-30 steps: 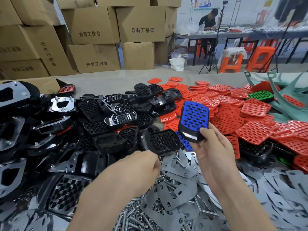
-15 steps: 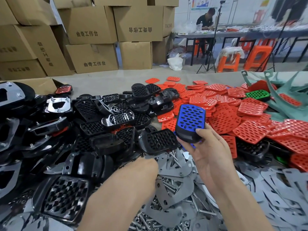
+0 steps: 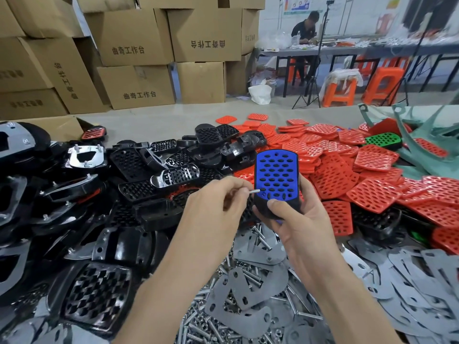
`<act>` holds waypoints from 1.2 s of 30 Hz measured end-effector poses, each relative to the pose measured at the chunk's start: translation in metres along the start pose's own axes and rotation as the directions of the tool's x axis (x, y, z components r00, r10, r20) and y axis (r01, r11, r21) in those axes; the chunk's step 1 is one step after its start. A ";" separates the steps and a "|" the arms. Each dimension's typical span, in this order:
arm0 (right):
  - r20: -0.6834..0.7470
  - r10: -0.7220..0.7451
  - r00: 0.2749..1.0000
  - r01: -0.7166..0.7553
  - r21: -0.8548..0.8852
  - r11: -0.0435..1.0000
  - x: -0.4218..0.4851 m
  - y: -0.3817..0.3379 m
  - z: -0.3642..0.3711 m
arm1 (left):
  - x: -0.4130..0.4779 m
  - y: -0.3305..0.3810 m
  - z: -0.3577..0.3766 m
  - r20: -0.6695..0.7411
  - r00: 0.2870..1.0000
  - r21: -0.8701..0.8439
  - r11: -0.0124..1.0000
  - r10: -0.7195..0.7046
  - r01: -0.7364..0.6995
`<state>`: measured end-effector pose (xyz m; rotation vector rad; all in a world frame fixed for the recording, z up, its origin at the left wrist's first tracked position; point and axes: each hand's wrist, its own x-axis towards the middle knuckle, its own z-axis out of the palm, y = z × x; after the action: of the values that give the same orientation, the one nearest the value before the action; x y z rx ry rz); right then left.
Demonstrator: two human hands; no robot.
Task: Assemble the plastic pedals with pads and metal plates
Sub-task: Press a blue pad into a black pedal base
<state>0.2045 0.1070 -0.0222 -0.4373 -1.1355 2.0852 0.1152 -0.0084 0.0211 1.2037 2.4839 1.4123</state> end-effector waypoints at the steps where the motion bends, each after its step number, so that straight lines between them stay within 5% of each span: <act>1: -0.002 -0.012 1.000 0.012 -0.027 1.000 0.000 0.001 0.001 | 0.000 -0.002 0.002 -0.007 1.000 0.005 1.000 0.012 -0.012; 14: 0.132 -0.243 0.961 0.276 -0.408 0.870 -0.004 0.003 0.007 | -0.003 0.004 0.019 -0.065 0.995 0.209 0.976 0.078 -0.063; 18: 0.137 -0.250 0.959 0.285 -0.413 0.865 -0.004 0.005 0.006 | -0.003 -0.001 0.021 -0.101 0.995 0.030 1.000 0.006 -0.003; 22: 0.133 -0.255 0.958 0.288 -0.417 0.862 -0.005 0.005 0.004 | -0.001 -0.011 0.021 0.021 0.993 -0.262 0.958 -0.115 0.116; 32: 0.149 -0.270 0.951 0.308 -0.424 0.852 -0.008 0.011 0.011 | 0.002 -0.028 0.027 0.052 0.991 -0.373 0.918 -0.125 0.136; 36: 0.193 -0.218 0.957 0.279 -0.388 0.878 -0.008 0.015 0.013 | 0.005 -0.037 0.021 0.071 0.963 -0.441 0.857 -0.261 0.265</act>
<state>0.1959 0.0885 -0.0273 -0.3162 -1.6397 1.6702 0.0978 -0.0004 -0.0168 0.7428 2.0413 1.7525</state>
